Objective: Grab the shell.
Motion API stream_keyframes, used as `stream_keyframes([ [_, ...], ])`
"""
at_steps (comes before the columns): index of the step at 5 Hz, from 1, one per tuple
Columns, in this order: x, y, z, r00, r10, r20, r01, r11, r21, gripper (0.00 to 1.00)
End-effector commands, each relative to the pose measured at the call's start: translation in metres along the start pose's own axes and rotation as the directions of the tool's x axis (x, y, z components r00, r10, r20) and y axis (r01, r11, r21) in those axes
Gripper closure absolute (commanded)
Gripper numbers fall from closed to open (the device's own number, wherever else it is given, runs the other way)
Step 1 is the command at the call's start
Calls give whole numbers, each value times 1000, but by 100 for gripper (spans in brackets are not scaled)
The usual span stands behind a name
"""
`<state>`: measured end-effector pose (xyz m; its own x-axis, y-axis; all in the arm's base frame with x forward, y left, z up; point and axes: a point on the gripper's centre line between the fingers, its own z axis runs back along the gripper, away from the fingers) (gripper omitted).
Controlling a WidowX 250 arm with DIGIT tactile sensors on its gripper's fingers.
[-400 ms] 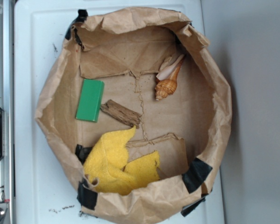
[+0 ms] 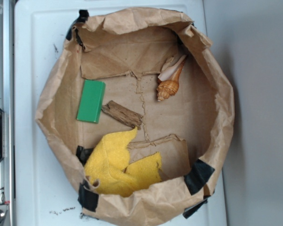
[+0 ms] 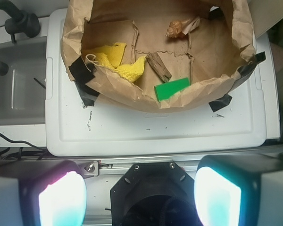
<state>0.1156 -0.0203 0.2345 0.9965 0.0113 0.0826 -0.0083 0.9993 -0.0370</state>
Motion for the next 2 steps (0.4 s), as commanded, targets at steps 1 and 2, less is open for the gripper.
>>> stream_keyframes([
  [1, 97, 49, -6, 971, 215, 101, -214, 977, -25, 0],
  [2, 147, 68, -9, 964, 210, 165, -215, 976, 15, 0],
])
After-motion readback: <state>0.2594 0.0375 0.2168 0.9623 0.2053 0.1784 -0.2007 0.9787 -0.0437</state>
